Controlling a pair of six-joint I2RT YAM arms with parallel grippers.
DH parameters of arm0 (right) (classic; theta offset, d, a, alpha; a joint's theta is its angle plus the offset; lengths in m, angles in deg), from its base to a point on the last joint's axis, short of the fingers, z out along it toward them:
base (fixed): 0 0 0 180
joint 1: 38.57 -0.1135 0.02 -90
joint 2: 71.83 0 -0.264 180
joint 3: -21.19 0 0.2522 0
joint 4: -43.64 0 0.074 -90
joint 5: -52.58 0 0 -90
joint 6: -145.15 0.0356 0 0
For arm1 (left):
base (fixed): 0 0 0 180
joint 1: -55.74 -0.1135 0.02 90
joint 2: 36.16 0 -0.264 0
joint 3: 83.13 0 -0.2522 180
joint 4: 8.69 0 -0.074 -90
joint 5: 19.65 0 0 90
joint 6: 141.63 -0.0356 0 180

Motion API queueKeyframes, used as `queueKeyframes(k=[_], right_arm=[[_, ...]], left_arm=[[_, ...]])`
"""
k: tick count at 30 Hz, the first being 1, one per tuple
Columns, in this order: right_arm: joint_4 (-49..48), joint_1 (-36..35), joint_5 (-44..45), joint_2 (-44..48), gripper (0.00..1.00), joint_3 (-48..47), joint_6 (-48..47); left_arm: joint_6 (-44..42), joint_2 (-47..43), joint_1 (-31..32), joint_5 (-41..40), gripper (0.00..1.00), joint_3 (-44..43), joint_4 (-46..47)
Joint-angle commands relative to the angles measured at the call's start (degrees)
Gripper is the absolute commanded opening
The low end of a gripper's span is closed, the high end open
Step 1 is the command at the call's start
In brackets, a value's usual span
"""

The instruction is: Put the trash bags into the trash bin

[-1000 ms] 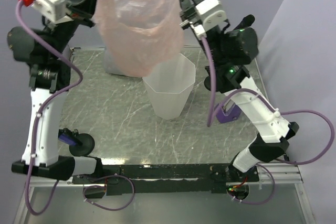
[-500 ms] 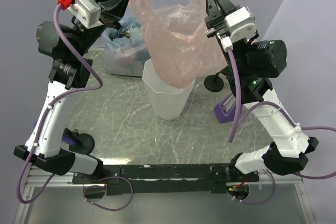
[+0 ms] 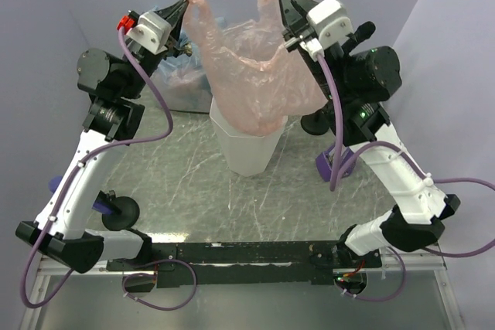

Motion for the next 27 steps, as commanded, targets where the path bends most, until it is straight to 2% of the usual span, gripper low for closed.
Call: queueKeyframes(k=[1,11,19,20,22,24,27], right_arm=[[1.2,-0.9,-1.5,-3.2,0.00,-5.8,5.3],[1.5,-3.1,0.3,-4.8,0.00,-5.7,7.0],[4.5,-3.2,2.4,-4.9,0.00,-7.2,8.1],[5.9,-3.3,4.2,-5.4,0.02,-8.8,9.2],[8.8,-3.1,7.0,-6.1,0.16,-12.4,10.3],[8.5,-2.9,8.4,-4.9,0.31,-11.7,9.7],[10.3,-2.3,8.5,-1.9,0.44,-10.5,10.1]], left_arm=[[-3.4,-3.8,0.1,-5.6,0.01,1.9,3.7],[-8.5,-5.4,-0.2,-11.6,0.00,4.4,3.9],[-9.4,-6.9,-0.8,-11.3,0.01,6.5,3.0],[-9.5,-7.2,-0.9,-11.3,0.01,7.0,3.1],[-9.4,-7.5,-0.9,-11.2,0.01,7.4,3.0],[-9.0,-7.7,-0.9,-10.5,0.01,7.1,2.2],[-8.8,-7.9,-0.9,-9.4,0.01,6.4,0.6]])
